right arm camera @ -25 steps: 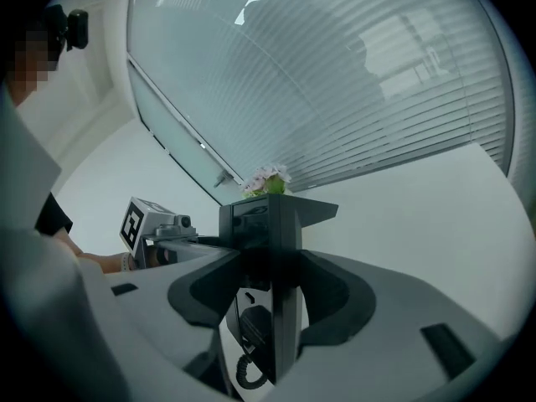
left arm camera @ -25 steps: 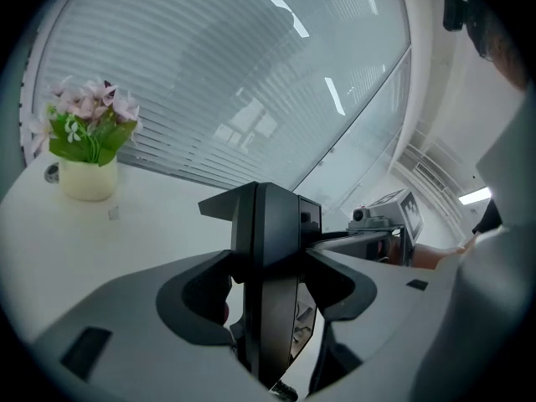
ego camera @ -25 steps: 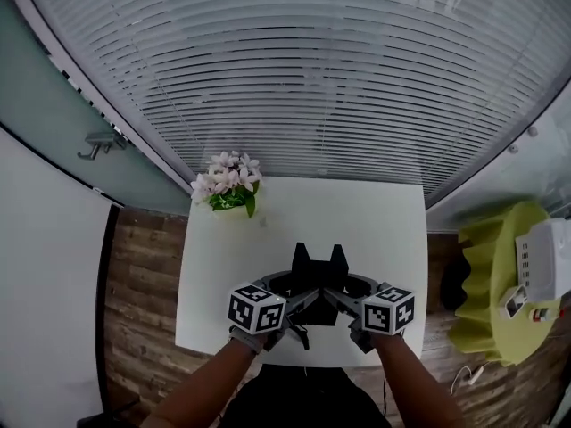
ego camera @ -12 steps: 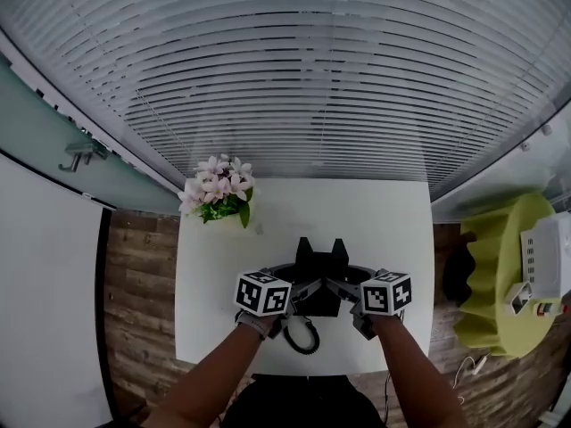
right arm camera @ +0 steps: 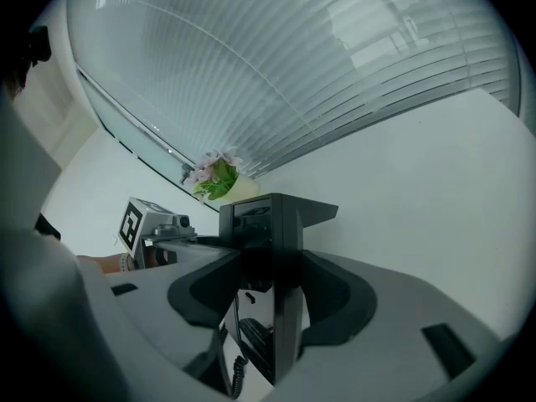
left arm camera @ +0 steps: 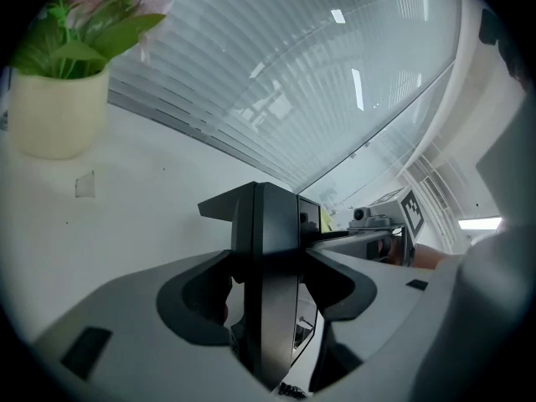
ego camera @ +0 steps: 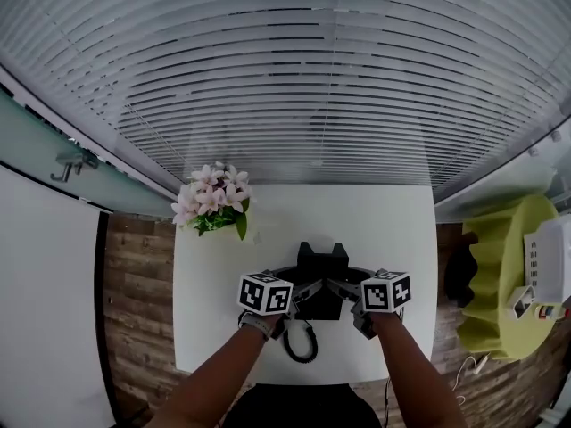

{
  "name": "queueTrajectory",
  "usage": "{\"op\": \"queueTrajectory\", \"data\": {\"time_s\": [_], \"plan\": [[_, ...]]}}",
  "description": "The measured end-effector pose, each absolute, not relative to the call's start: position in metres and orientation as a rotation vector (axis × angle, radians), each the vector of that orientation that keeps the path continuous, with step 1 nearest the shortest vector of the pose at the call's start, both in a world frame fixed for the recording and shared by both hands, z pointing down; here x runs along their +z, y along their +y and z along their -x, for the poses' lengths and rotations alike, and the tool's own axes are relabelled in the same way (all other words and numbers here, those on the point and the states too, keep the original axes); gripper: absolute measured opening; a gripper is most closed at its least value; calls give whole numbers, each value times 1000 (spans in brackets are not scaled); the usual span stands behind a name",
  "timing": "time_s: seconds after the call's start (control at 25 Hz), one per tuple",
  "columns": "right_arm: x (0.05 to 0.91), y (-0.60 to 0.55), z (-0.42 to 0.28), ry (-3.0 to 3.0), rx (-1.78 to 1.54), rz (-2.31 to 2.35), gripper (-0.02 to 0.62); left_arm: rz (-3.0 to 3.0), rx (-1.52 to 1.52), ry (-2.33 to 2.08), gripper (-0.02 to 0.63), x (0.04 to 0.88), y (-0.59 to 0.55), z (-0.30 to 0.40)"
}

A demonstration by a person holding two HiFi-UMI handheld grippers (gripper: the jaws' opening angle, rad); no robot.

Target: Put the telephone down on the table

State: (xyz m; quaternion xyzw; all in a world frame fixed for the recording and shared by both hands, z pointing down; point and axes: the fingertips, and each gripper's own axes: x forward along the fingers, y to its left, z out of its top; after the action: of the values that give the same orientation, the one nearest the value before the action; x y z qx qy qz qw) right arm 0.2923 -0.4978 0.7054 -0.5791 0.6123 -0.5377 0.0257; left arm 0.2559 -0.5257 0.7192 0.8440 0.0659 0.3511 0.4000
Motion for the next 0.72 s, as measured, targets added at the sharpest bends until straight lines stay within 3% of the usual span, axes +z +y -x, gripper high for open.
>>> {"op": "queueTrajectory", "data": {"time_s": [0.72], "plan": [[700, -494, -305, 1943, -1597, 1910, 235, -2186, 798, 23, 281, 718, -545, -249]]}}
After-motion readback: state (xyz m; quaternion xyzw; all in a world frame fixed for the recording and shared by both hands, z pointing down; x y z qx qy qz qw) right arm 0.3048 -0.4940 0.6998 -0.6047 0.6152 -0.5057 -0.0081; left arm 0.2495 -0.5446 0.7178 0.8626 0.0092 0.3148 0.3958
